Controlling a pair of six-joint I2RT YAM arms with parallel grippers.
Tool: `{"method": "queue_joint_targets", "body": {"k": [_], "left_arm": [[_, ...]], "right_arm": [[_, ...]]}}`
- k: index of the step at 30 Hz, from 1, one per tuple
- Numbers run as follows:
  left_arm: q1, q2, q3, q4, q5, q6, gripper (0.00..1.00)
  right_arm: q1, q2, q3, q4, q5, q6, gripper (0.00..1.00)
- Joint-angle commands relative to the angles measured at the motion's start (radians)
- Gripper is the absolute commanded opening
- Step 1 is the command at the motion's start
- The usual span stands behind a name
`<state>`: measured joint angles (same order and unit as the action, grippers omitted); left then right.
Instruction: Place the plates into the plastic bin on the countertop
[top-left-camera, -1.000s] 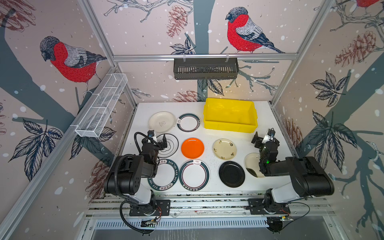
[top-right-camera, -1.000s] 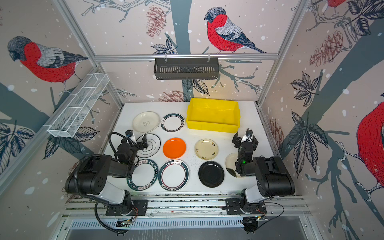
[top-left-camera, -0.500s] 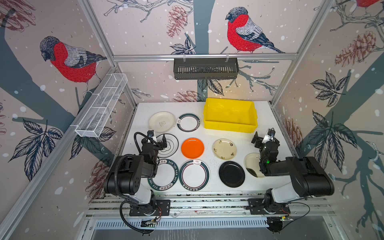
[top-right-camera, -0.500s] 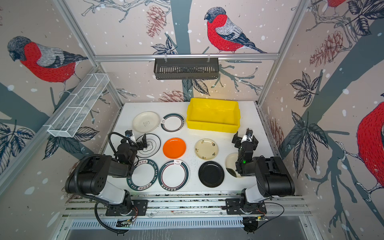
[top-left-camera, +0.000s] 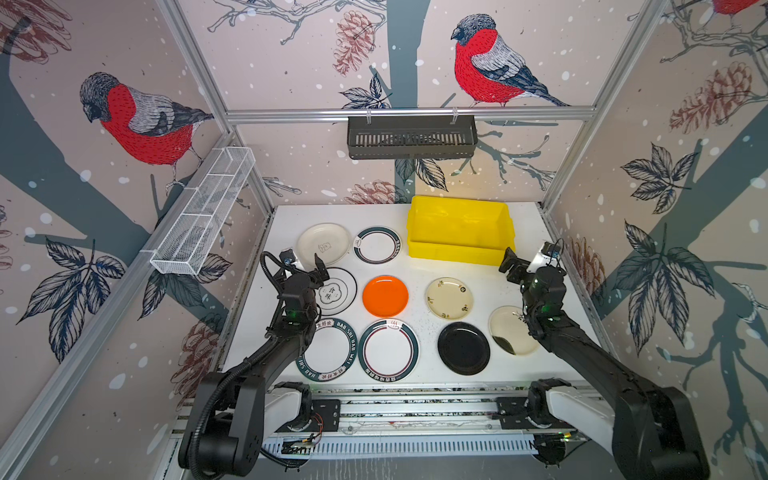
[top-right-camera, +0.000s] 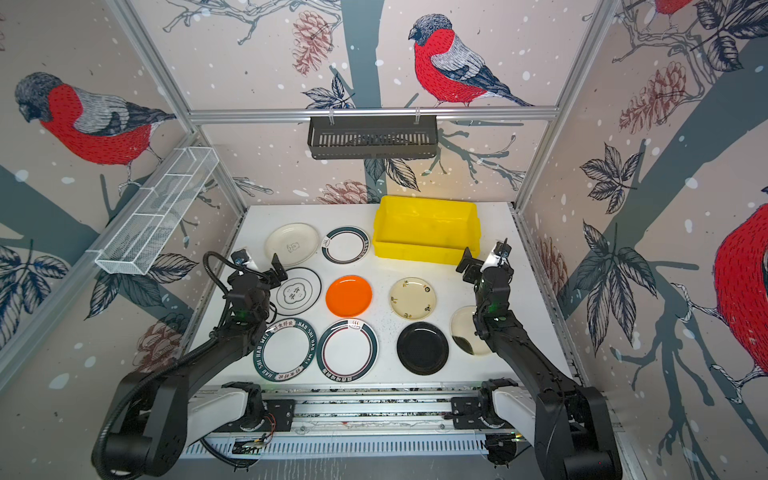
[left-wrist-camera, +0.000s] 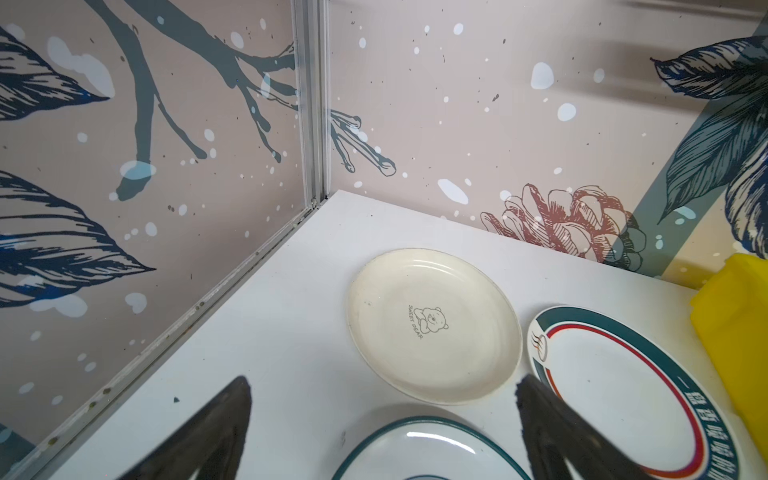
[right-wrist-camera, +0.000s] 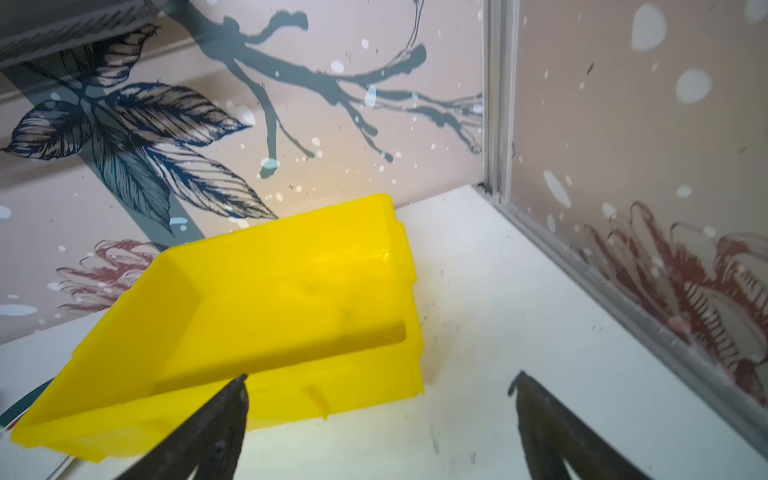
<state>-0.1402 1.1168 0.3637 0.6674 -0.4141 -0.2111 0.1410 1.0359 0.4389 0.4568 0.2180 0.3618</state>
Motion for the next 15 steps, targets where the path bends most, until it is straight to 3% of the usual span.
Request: {"method": "queue_joint_targets", "body": {"k": [1, 7, 12, 15], "left_arm": [[-0.063, -0.051, 0.01, -0.146, -0.069, -0.061, 0.98], [-0.245, -0.106, 0.077, -0.329, -0.112, -0.094, 0.98], [-0.403, -0.068, 0.196, -0.518, -0.215, -0.07, 0.98], [-0.452, -0.042, 0.239, -0.568, -0.186, -0.073, 0.98]], "right_arm": [[0.001, -0.031, 0.04, -0.364, -0.113, 0.137, 0.99], [0.031, -0.06, 0.084, -0.653, -0.297, 0.193, 0.99], [0.125, -0.156, 0.065, -0.784, -0.286, 0.288, 1.0], [0.183, -0.231, 0.057, -0.841, -0.3, 0.355, 1.0]]}}
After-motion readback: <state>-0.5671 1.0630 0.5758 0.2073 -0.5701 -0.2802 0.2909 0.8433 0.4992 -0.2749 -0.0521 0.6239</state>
